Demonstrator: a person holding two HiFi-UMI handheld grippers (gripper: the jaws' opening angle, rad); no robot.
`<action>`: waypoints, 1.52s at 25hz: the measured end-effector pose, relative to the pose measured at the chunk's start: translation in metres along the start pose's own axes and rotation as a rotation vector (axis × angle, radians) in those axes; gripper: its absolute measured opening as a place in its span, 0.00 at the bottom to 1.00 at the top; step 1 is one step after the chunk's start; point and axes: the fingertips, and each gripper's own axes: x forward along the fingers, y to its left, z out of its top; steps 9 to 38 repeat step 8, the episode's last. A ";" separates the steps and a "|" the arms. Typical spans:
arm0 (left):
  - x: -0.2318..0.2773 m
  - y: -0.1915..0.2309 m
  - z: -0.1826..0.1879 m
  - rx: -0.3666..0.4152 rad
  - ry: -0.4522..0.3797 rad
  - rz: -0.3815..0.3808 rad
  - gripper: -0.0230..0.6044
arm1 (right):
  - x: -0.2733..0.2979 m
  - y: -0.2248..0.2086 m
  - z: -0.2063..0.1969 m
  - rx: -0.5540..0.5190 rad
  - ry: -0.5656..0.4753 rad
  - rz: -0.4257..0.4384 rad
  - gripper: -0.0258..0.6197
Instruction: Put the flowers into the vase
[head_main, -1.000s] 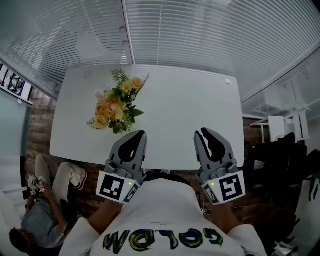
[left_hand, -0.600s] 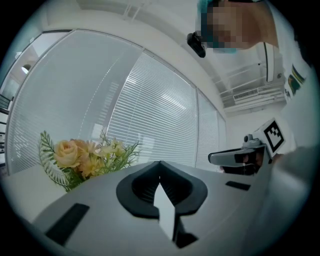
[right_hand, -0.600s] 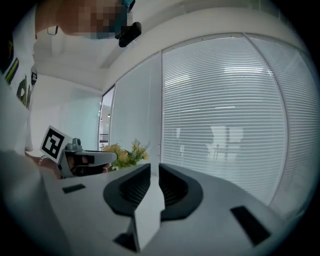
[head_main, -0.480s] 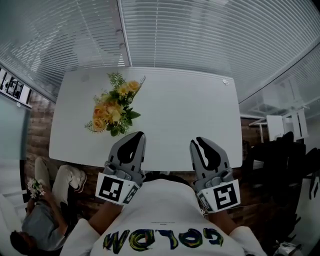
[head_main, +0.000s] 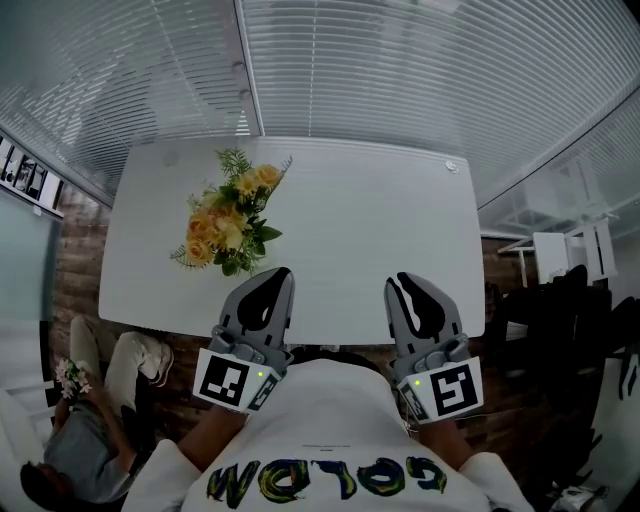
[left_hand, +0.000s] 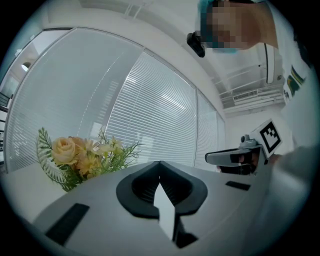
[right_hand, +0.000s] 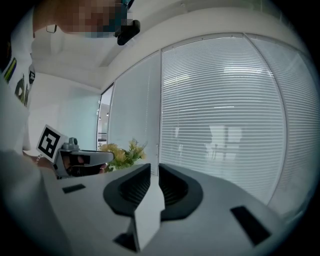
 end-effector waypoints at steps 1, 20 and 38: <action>0.000 0.000 0.000 0.000 0.001 0.000 0.06 | 0.000 0.000 0.000 0.000 -0.001 0.000 0.13; 0.000 -0.003 0.001 0.004 0.003 -0.002 0.06 | -0.002 -0.002 0.002 0.004 -0.004 -0.001 0.13; 0.000 -0.003 0.001 0.004 0.003 -0.002 0.06 | -0.002 -0.002 0.002 0.004 -0.004 -0.001 0.13</action>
